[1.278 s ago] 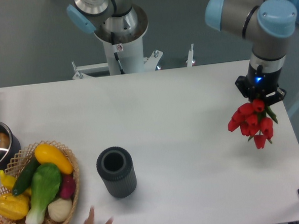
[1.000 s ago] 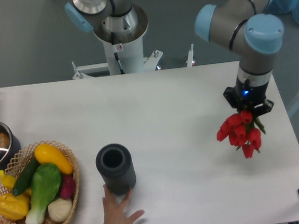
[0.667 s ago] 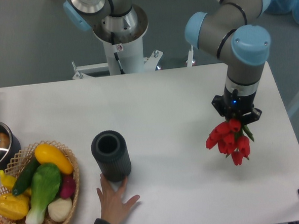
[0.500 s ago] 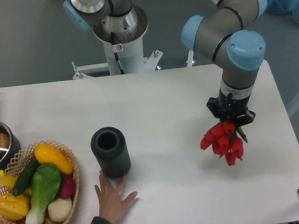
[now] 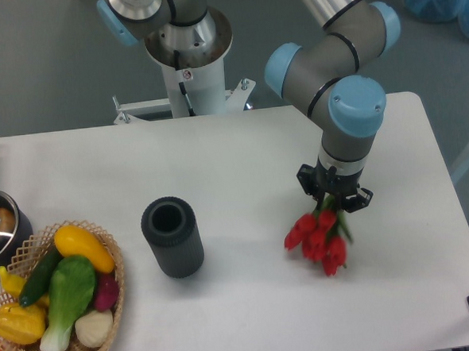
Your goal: Place the flowers on the table
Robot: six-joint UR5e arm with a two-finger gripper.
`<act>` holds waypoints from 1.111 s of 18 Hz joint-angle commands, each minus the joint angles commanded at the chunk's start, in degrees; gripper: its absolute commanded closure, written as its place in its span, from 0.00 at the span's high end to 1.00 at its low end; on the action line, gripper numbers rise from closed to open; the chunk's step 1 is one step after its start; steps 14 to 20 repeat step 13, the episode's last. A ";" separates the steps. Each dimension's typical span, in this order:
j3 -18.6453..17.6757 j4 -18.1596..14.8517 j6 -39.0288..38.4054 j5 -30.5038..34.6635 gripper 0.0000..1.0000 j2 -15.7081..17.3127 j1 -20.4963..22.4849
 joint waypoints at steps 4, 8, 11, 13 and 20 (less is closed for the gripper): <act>0.18 2.29 0.26 -0.09 1.00 0.61 1.22; 3.07 3.44 2.54 -0.09 1.00 0.97 5.96; 3.60 3.61 5.88 0.00 1.00 -0.61 7.91; 3.69 3.61 7.20 0.00 1.00 -0.70 8.17; 3.69 3.61 7.20 0.00 1.00 -0.70 8.17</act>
